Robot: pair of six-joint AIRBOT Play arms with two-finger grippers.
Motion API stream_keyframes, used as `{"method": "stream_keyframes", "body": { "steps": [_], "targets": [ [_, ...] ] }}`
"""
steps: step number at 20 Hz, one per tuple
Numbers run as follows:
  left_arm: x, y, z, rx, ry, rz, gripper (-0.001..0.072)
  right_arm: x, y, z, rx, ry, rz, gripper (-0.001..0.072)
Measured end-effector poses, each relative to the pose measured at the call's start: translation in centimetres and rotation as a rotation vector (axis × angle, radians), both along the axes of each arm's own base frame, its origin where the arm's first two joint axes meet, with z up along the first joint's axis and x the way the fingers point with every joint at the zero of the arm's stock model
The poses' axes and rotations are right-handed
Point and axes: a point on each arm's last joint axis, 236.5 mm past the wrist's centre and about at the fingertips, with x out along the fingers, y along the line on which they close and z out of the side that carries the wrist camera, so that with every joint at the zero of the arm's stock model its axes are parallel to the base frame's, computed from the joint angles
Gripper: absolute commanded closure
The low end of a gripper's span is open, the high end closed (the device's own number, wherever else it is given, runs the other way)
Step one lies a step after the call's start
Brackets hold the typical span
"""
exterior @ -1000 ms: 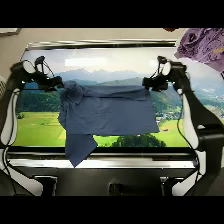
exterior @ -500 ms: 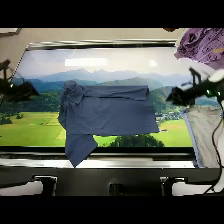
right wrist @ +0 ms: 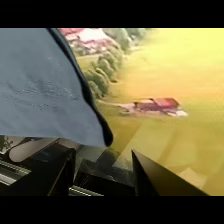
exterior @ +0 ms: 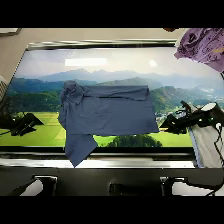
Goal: Fold the clothes and pants, and hang the long-sleeved shirts on hangers.
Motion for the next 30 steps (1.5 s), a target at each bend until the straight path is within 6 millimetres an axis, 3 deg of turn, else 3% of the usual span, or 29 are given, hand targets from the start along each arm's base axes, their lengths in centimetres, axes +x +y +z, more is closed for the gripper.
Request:
{"method": "stream_keyframes", "body": {
  "steps": [8, 11, 12, 17, 23, 30],
  "targets": [
    [-0.1, 0.1, -0.7, 0.004, -0.018, 0.033, 0.0179, 0.0, 3.1, -1.6, 0.107, -0.008, -0.016, 0.0307],
    [-0.1, 0.1, -0.8, 0.005, -0.020, 0.037, 0.0182, 0.2, 4.4, -2.5, 0.095, -0.020, 0.022, 0.0615],
    [-0.1, 0.1, -0.8, 0.005, -0.019, 0.038, 0.0189, 0.3, 4.6, -2.7, 0.088, -0.024, 0.029, 0.0686],
    [-0.7, -0.5, -2.7, -0.018, -0.011, 0.045, 0.0188, 0.4, 5.1, -3.1, 0.072, -0.033, 0.054, 0.0686],
    [-0.9, -5.6, -5.9, -0.227, -0.083, 0.060, 0.0188, -0.5, 5.5, -2.9, 0.087, -0.003, 0.074, 0.0686],
    [-1.8, -8.8, -8.0, -0.333, -0.080, 0.053, 0.0189, -1.3, 5.9, -2.5, 0.109, 0.030, 0.085, 0.0686]
  ]
}}
